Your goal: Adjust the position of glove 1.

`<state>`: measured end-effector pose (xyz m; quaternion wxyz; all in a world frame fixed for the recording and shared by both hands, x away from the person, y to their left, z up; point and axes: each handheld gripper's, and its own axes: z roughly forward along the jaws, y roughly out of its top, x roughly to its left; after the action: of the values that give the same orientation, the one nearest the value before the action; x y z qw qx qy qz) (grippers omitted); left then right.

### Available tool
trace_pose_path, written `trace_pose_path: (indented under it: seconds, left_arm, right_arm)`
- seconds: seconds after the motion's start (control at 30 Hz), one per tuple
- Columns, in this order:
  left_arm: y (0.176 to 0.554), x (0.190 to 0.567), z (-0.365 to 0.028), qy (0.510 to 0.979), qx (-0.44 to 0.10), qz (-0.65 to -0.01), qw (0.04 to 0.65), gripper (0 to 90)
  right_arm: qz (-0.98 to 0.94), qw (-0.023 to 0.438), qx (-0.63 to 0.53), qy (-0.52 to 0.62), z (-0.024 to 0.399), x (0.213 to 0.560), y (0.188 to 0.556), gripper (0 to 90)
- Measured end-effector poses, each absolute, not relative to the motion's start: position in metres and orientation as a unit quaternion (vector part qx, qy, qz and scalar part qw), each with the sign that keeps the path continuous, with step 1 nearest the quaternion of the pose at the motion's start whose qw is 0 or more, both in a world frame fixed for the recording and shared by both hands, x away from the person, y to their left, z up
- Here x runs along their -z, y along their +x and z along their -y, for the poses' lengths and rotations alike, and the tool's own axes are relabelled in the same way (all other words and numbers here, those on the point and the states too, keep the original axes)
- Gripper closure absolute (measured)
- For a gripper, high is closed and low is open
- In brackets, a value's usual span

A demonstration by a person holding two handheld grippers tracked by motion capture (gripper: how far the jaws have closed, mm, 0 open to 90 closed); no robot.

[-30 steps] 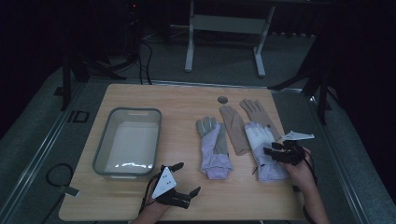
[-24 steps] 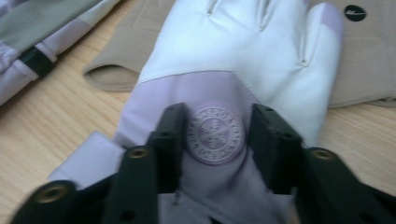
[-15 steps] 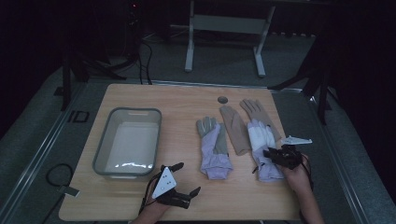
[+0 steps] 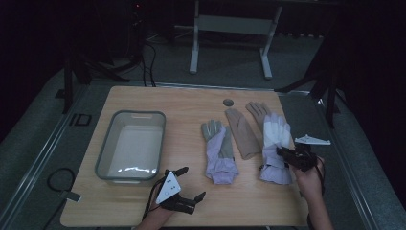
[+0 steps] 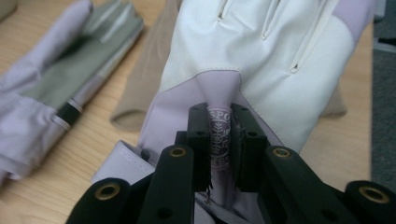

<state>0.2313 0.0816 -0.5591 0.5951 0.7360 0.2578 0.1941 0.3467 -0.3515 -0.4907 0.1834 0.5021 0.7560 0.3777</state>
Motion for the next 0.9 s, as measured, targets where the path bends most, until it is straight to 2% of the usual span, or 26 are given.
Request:
trace_pose_path:
  seconds: [0.13,0.47,0.63,0.83,0.9]
  left_arm:
    - [0.231,0.559,-0.082,0.736,-0.194,-0.257,0.595,0.1]
    - [0.231,0.559,-0.082,0.736,-0.195,-0.258,0.595,0.1]
    - [0.231,0.559,-0.081,0.736,-0.196,-0.257,0.595,0.1]
    - [0.231,0.559,-0.082,0.735,-0.195,-0.26,0.595,0.0]
    - [0.231,0.559,-0.082,0.735,-0.195,-0.259,0.595,0.0]
  right_arm:
    - [-0.753,0.203,-0.38,0.497,0.345,0.461,0.344,79.5]
    - [-0.743,0.217,-0.411,0.482,0.322,0.403,0.344,79.2]
    - [-0.752,0.21,-0.411,0.47,0.297,0.383,0.348,78.9]
    - [-0.757,0.203,-0.418,0.459,0.279,0.378,0.35,78.9]
    - [-0.763,0.195,-0.419,0.452,0.26,0.379,0.35,78.9]
